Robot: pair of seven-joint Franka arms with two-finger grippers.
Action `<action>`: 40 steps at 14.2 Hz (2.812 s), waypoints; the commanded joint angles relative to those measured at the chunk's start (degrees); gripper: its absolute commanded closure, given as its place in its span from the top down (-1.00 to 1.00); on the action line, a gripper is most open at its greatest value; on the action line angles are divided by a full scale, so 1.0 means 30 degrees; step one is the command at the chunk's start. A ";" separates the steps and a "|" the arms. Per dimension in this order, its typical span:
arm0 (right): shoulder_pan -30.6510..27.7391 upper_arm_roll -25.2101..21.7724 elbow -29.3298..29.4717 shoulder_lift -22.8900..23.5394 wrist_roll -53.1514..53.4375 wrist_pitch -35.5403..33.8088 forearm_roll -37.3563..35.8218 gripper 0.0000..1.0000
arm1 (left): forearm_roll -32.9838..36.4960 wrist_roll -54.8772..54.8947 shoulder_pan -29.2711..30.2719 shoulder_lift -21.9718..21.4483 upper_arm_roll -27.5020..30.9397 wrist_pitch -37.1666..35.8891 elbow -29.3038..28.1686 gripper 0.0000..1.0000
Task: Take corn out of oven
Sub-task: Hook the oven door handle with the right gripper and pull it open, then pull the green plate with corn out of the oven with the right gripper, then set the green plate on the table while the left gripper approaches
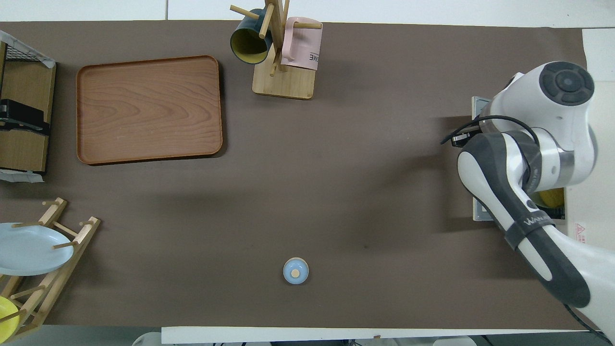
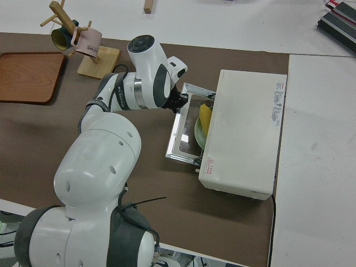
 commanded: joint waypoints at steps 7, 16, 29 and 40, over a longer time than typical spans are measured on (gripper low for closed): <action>0.0478 -0.0337 0.2376 -0.1170 0.1997 -0.3256 0.0214 0.38 | 0.0161 -0.0016 0.0095 -0.0082 -0.0077 0.0319 -0.0215 1.00; -0.1984 -0.0338 -0.2658 -0.3253 0.0682 -0.2338 0.0009 0.21 | 0.0161 -0.0016 0.0095 -0.0082 -0.0077 0.0319 -0.0215 1.00; 0.8958 -0.0132 1.0547 0.3902 1.3285 -0.8880 0.0734 -1.00 | 0.0161 -0.0045 -0.0021 -0.0053 -0.0077 0.0464 -0.0215 1.00; 1.2225 0.1157 1.7021 0.9496 2.0365 -0.6279 0.2206 0.00 | 0.0161 -0.0046 0.0211 -0.0872 -0.0048 0.0231 -0.1823 1.00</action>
